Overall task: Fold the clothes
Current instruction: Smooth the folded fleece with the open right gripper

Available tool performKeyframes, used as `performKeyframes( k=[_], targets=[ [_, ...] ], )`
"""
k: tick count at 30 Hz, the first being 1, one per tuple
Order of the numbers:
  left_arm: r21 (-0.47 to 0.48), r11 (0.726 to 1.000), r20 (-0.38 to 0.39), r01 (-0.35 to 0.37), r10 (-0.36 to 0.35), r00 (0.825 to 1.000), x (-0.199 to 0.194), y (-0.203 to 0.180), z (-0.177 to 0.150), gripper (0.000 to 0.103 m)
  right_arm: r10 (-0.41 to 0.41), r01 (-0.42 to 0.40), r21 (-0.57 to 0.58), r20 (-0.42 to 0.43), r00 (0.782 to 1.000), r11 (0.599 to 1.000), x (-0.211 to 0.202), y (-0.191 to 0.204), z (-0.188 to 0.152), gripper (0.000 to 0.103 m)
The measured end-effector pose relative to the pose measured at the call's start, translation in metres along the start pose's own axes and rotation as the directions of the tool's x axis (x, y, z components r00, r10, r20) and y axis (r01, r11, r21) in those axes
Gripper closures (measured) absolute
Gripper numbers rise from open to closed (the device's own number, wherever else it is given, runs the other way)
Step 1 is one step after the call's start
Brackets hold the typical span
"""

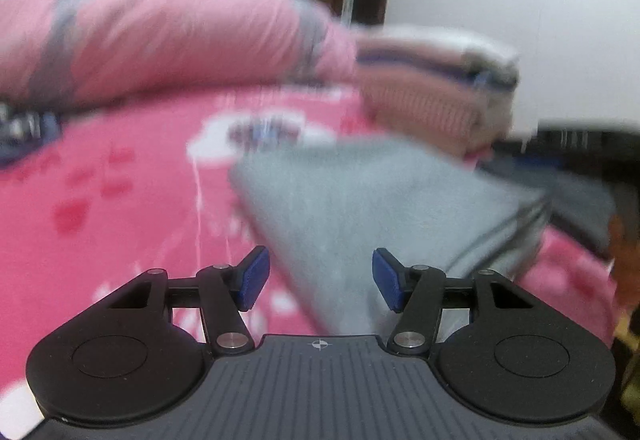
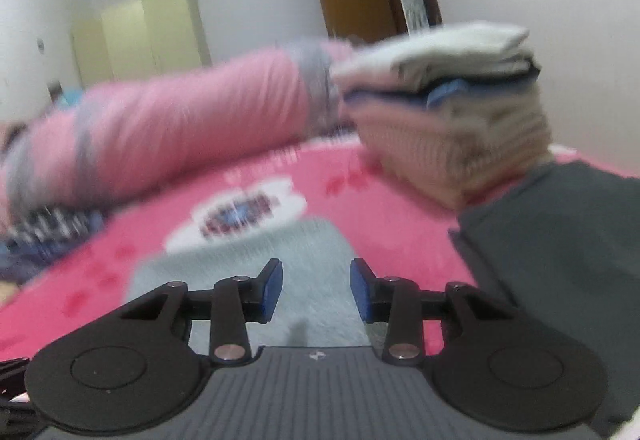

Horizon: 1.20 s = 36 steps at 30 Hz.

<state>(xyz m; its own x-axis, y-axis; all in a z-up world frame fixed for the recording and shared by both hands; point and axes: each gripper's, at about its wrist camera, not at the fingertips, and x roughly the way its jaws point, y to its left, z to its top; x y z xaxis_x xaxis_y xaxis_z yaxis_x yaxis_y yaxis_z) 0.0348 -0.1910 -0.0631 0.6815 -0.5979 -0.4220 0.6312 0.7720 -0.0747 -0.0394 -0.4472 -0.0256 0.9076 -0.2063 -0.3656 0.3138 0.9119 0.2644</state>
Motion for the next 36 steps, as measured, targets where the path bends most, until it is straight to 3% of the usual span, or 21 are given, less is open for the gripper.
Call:
performKeyframes(
  k=[2,5,8,13,16,19,36],
  targets=[
    [0.088,0.996,0.032,-0.010,0.007,0.999,-0.004,-0.018,0.004,0.046,-0.004,0.004,-0.004,-0.003,1.000,1.000,-0.004,-0.001,-0.013,0.063],
    [0.259,0.966,-0.073,0.005,0.015,0.997,0.014,-0.052,-0.009,0.047,-0.095,0.093,-0.038,-0.050,0.994,0.995,0.008,-0.001,-0.041,0.064],
    [0.334,0.940,-0.045,-0.064,0.083,0.996,0.014,-0.071,-0.022,0.049,-0.142,0.138,-0.063,-0.059,0.988,0.988,0.001,0.007,-0.033,0.064],
    [0.316,0.947,-0.084,-0.060,0.091,0.992,0.015,-0.067,-0.015,0.049,-0.099,0.100,-0.038,0.006,0.995,0.994,-0.019,0.007,-0.022,0.064],
    [0.348,0.934,-0.071,-0.078,0.109,0.992,0.015,-0.074,-0.019,0.049,-0.096,0.093,-0.042,-0.056,0.994,0.995,-0.005,0.000,-0.035,0.064],
    [0.342,0.936,-0.070,-0.082,0.113,0.991,0.016,-0.077,-0.021,0.049,-0.098,0.098,-0.069,-0.004,0.995,0.993,-0.003,-0.006,-0.056,0.063],
    [0.292,0.951,-0.062,-0.104,0.127,0.990,0.014,-0.076,-0.022,0.049,-0.039,0.039,0.025,0.008,0.999,0.999,-0.017,-0.025,-0.066,0.061]
  ],
)
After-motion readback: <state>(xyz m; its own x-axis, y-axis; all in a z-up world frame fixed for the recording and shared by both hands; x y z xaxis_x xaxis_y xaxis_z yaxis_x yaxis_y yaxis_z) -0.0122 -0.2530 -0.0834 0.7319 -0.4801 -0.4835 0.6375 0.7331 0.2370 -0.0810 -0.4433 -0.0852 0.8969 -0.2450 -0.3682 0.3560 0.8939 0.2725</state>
